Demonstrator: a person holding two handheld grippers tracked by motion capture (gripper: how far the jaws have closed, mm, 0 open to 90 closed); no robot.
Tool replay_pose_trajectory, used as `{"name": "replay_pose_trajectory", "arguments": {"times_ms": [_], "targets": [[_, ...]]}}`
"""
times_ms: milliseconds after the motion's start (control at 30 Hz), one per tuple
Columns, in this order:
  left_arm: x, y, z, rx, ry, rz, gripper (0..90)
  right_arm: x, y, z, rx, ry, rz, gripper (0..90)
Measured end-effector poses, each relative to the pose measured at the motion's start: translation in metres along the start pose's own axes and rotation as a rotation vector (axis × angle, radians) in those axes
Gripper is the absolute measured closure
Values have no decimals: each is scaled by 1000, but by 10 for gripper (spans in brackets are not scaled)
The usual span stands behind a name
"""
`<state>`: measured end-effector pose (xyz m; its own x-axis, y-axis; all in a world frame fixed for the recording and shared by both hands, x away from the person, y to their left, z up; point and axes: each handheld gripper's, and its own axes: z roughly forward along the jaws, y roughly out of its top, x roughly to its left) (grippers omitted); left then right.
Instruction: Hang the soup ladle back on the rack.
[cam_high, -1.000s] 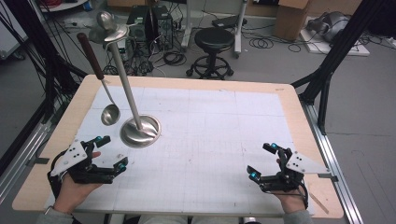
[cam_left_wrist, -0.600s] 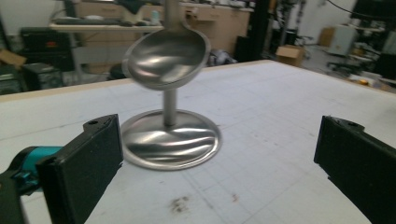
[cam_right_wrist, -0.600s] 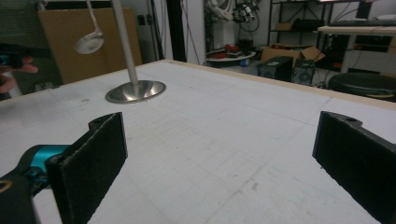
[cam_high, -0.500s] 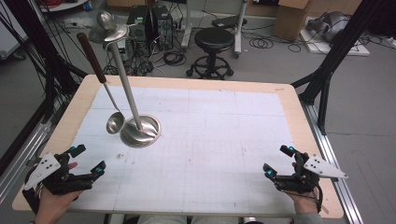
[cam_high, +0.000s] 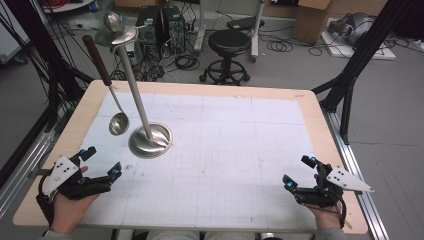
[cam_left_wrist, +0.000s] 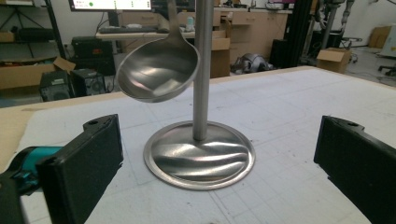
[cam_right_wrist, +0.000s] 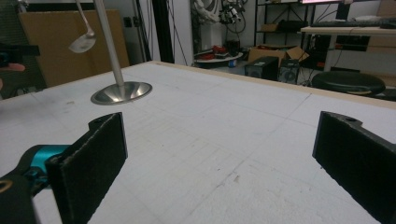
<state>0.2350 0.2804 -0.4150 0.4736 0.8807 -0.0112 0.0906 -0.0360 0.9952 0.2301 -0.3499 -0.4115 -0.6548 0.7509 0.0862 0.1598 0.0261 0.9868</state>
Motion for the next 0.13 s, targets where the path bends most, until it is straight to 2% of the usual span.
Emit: {"name": "replay_pose_trajectory", "arguments": {"times_ms": [67,133], "targets": [[1,-3,0,5,7,11,18,1,0,1,5,3,3,18],[5,-6,-3,6,2,2,18,1,0,2,6,12,4,18]]}}
